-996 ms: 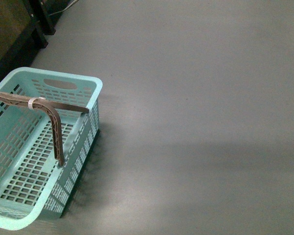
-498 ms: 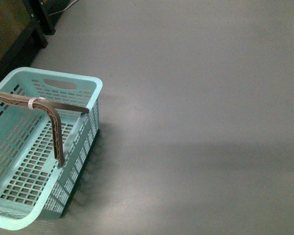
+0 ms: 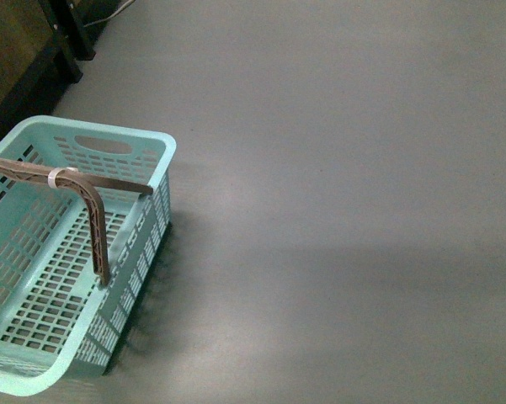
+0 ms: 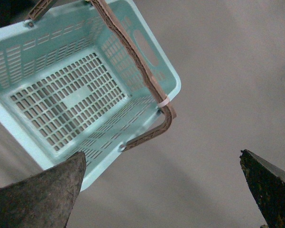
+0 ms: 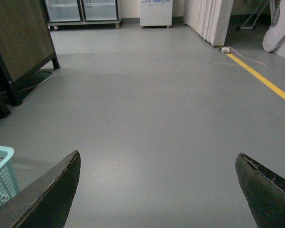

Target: Pick lemon and mango into basket

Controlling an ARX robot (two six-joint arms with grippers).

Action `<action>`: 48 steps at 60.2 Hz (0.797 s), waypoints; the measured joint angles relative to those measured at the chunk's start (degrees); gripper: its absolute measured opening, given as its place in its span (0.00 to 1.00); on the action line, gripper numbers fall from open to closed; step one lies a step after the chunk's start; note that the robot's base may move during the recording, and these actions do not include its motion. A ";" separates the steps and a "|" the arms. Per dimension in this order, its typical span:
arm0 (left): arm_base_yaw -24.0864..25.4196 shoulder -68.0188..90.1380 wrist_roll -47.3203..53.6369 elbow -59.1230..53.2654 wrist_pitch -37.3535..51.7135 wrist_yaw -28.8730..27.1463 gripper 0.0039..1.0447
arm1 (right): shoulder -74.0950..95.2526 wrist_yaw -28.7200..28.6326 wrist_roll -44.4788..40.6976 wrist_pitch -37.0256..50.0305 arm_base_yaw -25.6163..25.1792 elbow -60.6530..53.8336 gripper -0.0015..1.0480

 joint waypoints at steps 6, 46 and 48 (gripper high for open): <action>0.33 12.72 -5.84 0.63 10.97 -0.39 0.94 | 0.00 0.00 0.00 0.00 0.00 0.00 0.92; -6.69 74.16 -19.12 28.87 33.11 -6.40 0.94 | 0.00 0.00 0.00 0.00 0.00 0.00 0.92; -6.80 75.93 -19.41 30.42 33.11 -6.58 0.94 | 0.00 0.00 0.00 0.00 0.00 0.00 0.92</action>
